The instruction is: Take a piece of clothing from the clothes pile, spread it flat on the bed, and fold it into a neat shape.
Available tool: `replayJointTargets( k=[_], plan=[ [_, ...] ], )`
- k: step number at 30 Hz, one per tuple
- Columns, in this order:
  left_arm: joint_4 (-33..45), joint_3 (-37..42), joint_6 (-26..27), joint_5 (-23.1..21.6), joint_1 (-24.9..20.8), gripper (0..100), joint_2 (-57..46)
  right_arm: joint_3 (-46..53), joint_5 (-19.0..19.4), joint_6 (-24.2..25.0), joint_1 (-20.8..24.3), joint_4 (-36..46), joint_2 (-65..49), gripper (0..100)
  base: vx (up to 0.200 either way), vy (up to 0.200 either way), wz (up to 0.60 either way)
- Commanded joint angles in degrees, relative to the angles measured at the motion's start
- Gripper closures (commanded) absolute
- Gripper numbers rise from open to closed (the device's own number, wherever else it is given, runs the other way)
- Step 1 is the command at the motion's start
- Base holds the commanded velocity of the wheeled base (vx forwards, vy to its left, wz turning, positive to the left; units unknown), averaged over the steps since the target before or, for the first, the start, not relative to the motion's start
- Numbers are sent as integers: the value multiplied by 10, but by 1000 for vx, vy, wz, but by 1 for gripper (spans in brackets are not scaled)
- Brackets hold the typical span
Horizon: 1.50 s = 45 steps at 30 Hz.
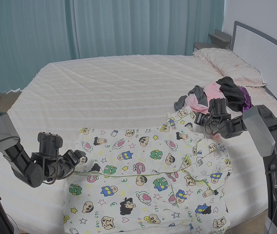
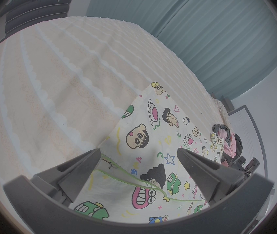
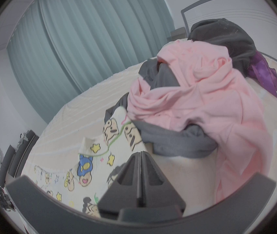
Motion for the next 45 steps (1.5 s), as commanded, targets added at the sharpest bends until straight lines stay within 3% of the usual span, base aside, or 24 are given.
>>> replayJointTargets(
  k=[1,12,13,33,34,39,45],
  plan=[
    [0,0,0,0,0,0,0,-12,-1,6,-6,-2,-2,100,0,0,0],
    [0,0,0,0,0,0,-1,-3,-3,3,-6,4,-7,100,0,0,0],
    [0,0,0,0,0,0,-1,-2,-2,3,-4,4,-7,0,0,0,0],
    [0,2,-2,0,0,0,-5,-36,5,24,7,32,23,0,0,0,0],
    [0,2,-2,0,0,0,-5,-36,5,24,7,32,23,100,0,0,0],
    [0,2,-2,0,0,0,-5,-81,2,64,6,67,39,100,0,0,0],
    [-1,2,-2,0,-1,0,-5,-86,1,71,-3,59,36,100,0,0,0]
  ],
)
